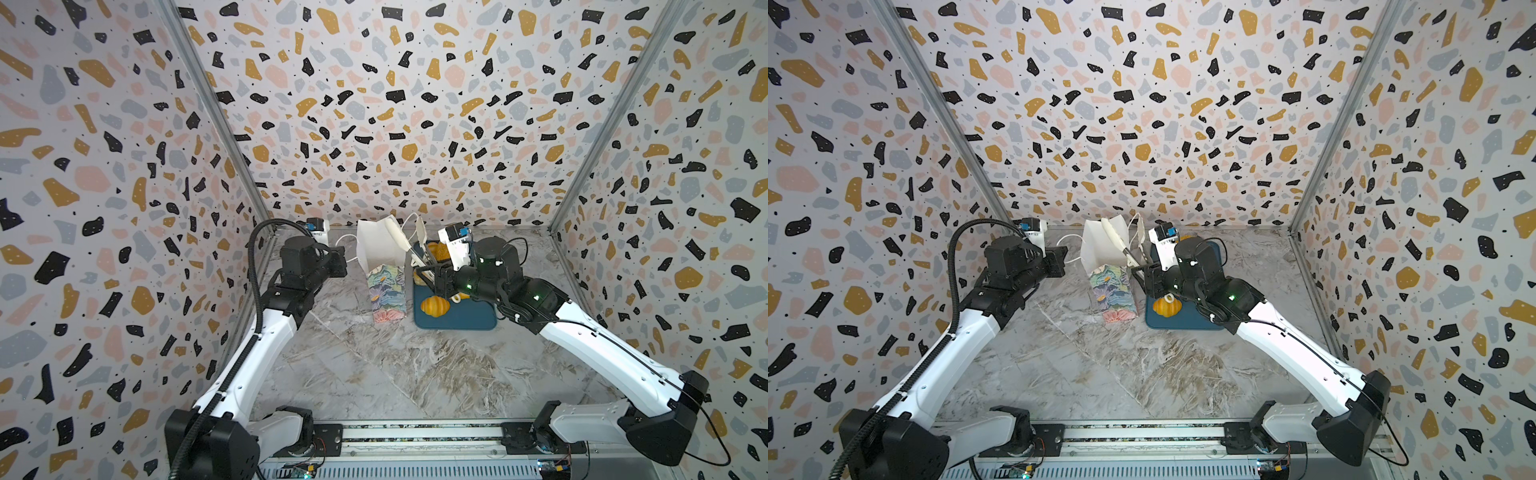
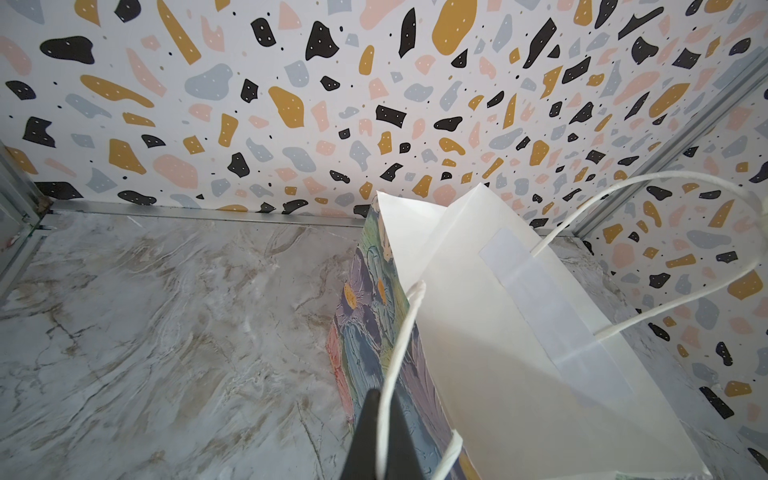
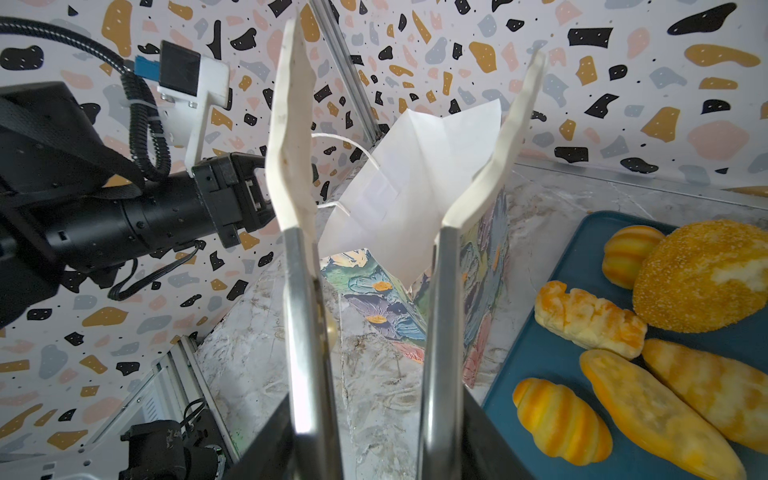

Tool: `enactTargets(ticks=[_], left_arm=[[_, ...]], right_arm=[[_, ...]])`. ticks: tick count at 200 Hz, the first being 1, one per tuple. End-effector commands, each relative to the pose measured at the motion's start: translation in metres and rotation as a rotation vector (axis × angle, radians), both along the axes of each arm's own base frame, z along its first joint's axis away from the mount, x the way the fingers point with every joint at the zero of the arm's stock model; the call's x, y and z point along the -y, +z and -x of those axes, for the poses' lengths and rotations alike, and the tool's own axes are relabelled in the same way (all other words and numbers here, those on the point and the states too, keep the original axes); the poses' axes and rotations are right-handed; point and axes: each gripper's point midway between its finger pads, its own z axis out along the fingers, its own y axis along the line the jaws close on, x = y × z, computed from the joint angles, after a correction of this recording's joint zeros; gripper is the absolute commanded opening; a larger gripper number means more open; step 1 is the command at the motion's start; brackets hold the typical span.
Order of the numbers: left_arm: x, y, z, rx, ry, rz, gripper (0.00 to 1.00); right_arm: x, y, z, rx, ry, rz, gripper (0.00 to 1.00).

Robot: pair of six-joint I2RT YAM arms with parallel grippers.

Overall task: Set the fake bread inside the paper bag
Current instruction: 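Withdraw the open tongs from the bag back toward the tray with the right gripper, then lower the open tongs around the striped round roll with the right gripper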

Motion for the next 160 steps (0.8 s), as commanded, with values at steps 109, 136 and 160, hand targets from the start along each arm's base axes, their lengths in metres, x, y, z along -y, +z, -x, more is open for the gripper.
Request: enactTargets(ticks=[109,136,160], left_arm=[[-0.005,0.01,-0.002,0.036,0.025,-0.001,0.0],[-0.006,0.013,-0.001,0.044,0.032,0.004,0.0],[-0.005,0.014,-0.001,0.045,0.026,0.006,0.0]], right_arm=[[0.06,0.009,-0.001,0.062,-0.196,-0.01,0.51],[0.069,-0.006,-0.001,0.04,-0.221,0.011,0.51],[0.075,-0.022,-0.001,0.013,-0.234,0.044,0.51]])
